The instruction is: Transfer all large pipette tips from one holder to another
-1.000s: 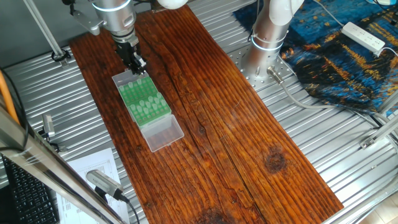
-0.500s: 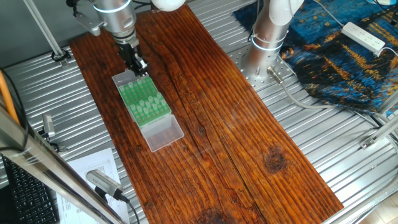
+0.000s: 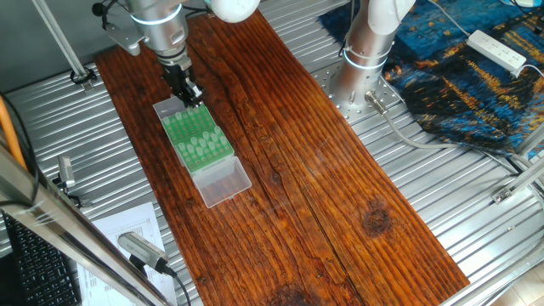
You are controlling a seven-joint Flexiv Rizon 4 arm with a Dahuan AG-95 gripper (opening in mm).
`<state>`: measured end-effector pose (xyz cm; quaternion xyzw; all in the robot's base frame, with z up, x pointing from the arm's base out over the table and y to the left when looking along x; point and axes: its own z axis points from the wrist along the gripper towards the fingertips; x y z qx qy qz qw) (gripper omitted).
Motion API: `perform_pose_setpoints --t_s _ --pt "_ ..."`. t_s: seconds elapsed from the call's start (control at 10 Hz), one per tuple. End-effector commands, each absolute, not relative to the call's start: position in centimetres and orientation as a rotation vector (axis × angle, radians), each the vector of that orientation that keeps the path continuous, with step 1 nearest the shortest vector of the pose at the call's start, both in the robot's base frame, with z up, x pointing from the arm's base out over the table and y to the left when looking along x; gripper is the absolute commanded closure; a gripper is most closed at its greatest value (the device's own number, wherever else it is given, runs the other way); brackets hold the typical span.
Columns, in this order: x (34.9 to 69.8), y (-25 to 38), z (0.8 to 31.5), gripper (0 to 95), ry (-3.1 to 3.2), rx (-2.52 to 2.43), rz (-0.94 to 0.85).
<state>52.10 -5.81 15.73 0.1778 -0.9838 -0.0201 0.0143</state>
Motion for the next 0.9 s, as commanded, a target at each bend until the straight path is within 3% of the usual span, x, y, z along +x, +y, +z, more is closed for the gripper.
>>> perform_pose_setpoints --t_s 0.1,0.9 --pt "52.13 -5.81 15.6 76.0 -3.063 0.558 -0.06" --pt "52.99 -5.64 15.1 76.0 -3.075 0.561 -0.05"
